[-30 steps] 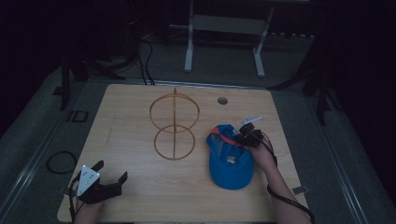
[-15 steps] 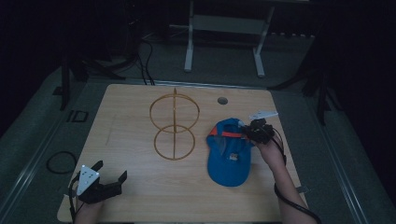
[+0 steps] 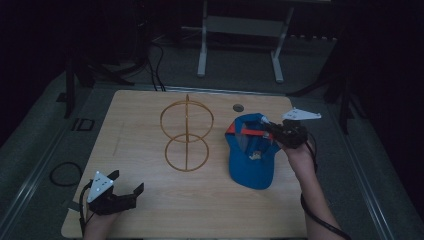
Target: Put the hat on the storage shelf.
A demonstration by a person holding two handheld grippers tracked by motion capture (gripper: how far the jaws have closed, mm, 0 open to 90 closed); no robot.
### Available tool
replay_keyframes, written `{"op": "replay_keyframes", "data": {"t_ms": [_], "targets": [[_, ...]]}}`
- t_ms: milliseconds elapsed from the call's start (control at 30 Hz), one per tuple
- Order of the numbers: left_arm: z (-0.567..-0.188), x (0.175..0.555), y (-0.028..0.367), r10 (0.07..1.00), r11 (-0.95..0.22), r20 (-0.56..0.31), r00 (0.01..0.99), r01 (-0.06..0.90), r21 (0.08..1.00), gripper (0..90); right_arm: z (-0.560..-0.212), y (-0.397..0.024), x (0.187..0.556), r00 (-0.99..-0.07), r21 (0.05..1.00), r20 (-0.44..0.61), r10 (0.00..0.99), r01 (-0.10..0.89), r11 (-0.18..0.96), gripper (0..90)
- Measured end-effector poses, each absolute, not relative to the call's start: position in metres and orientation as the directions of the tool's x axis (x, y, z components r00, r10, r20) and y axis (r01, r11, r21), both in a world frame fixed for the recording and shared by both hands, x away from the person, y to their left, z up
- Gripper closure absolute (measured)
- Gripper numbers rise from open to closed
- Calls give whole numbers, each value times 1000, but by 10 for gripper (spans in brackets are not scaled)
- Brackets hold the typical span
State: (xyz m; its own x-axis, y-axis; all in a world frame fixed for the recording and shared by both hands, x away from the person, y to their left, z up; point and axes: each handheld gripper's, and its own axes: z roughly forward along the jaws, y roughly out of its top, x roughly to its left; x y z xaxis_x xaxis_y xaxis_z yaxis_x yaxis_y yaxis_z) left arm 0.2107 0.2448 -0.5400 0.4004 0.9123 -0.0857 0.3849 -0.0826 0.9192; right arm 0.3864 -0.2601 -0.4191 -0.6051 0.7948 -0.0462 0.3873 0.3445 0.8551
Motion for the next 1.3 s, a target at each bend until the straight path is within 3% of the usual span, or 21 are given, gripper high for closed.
{"op": "replay_keyframes", "data": {"t_ms": [133,533,733,1033,1300], "targets": [[-524,213,240,902,-78,-92,421,370,926,23,-402,-259,378,-610,878,-61,790,344,333,857],[-445,228,213,867,-167,17,498,259,951,23,-366,-264,357,-616,908,-104,780,260,327,858],[-412,249,196,829,-206,45,557,230,951,23,-358,-269,348,-637,921,-76,767,250,299,857],[-381,275,161,765,-235,50,642,205,950,23,-351,-266,332,-675,940,-35,737,229,254,857],[-364,292,121,713,-290,90,696,176,941,47,-345,-259,322,-681,940,-70,729,199,276,856]]}}
